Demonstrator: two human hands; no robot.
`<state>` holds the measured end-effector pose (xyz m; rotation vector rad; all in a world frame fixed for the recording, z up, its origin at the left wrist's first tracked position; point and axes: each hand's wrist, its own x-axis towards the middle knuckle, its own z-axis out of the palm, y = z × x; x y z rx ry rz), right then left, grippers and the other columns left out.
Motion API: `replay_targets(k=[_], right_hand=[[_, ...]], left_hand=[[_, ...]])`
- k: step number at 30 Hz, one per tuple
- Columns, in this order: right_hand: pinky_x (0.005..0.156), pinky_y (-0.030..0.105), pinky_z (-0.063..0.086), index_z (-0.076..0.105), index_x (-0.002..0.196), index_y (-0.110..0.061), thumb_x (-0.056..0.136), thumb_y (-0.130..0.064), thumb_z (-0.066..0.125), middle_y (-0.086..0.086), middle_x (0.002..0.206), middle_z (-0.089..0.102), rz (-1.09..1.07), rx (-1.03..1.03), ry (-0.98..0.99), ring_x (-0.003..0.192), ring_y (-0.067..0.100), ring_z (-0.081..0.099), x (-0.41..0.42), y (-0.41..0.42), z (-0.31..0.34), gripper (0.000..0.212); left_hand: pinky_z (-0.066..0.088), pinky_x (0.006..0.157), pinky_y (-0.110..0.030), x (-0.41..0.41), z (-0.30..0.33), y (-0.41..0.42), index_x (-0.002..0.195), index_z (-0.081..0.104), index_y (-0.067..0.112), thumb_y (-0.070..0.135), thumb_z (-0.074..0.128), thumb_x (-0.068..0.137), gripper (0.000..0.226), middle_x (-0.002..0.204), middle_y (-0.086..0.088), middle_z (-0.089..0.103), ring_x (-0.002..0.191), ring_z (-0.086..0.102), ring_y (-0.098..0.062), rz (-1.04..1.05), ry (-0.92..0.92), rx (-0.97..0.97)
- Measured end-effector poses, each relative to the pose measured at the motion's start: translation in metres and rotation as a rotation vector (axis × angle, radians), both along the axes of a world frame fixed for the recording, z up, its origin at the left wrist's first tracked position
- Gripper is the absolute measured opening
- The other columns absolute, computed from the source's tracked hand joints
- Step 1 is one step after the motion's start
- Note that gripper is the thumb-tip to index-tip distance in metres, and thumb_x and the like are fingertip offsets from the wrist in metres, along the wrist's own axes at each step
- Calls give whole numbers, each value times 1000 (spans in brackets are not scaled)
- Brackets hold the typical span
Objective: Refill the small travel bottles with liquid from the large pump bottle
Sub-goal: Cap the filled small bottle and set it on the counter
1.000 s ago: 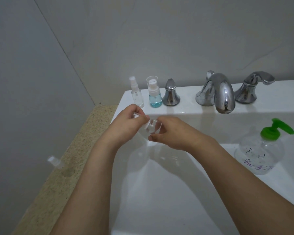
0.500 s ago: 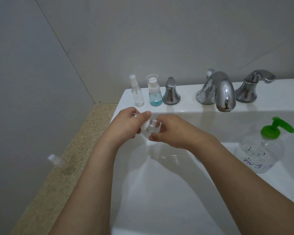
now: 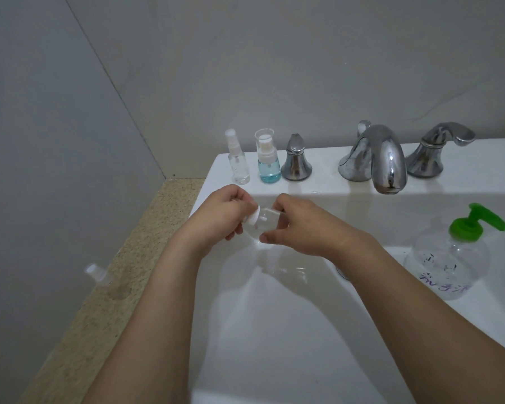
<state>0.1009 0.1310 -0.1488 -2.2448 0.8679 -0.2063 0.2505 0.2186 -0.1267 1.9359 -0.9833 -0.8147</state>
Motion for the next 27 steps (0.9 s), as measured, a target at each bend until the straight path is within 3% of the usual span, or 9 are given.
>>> replay_targets(k=[3, 7, 9, 12, 14, 17, 20, 23, 27], right_hand=[[70, 31, 48, 47, 100, -23, 78, -45, 76, -6, 97, 60, -5, 5, -23, 83, 11, 57, -1, -1, 0, 43], [70, 29, 45, 47, 107, -23, 79, -47, 75, -7, 99, 59, -1, -8, -32, 85, 11, 56, 0, 0, 1, 45], [70, 29, 45, 47, 108, -23, 80, -46, 75, -7, 99, 60, 4, 1, -38, 84, 10, 56, 0, 0, 2, 46], [69, 29, 46, 48, 108, -23, 80, -47, 74, -9, 97, 60, 3, -3, -48, 83, 8, 56, 0, 0, 2, 45], [68, 28, 45, 49, 107, -23, 80, -47, 74, -9, 96, 60, 8, -8, -54, 81, 6, 55, 1, 0, 2, 44], [67, 27, 44, 49, 105, -25, 79, -46, 75, -8, 96, 60, 24, -16, -51, 79, 5, 55, 1, -2, -1, 42], [62, 24, 42, 51, 101, -24, 78, -42, 78, -7, 97, 62, 42, 62, -85, 74, 4, 54, 0, -3, -3, 39], [62, 23, 43, 56, 97, -20, 77, -39, 80, -9, 95, 64, 50, 139, -124, 73, 5, 54, -1, -5, -4, 36], [64, 24, 44, 60, 94, -22, 75, -39, 81, -11, 92, 64, 65, 195, -136, 76, 9, 57, -2, -8, -6, 32]], left_hand=[[38, 53, -29, -1, 0, 0, 92, 60, 17, 17, 64, 94, 4, 81, -4, 63, 61, 57, -18, 8, -12, -22], [36, 49, -27, 0, -2, 0, 96, 59, 17, 53, 59, 96, 36, 73, -2, 67, 53, 52, -18, 67, -86, 62], [34, 45, -25, 1, -1, 1, 93, 58, 15, 43, 64, 96, 29, 68, -3, 64, 49, 49, -16, 63, -15, 27], [40, 50, -27, 0, 3, 1, 93, 59, 16, 20, 69, 93, 11, 81, -4, 63, 59, 56, -18, 32, 56, -36], [40, 49, -27, 1, 1, 1, 93, 59, 16, 26, 68, 93, 14, 81, -3, 63, 59, 56, -18, 39, 33, -36], [36, 43, -26, 2, -1, 1, 91, 59, 14, 44, 66, 94, 32, 62, -2, 63, 47, 53, -17, 39, -53, 48], [36, 46, -26, 4, -3, 1, 87, 59, 14, 40, 72, 90, 29, 52, -1, 60, 46, 51, -18, 14, -45, 25], [41, 52, -27, 6, 0, 4, 87, 63, 16, 38, 80, 82, 28, 59, 0, 61, 53, 55, -16, -28, -64, -27], [42, 51, -27, 6, 2, 8, 92, 64, 16, 26, 79, 86, 19, 64, -2, 62, 55, 58, -16, -85, -67, -37]])
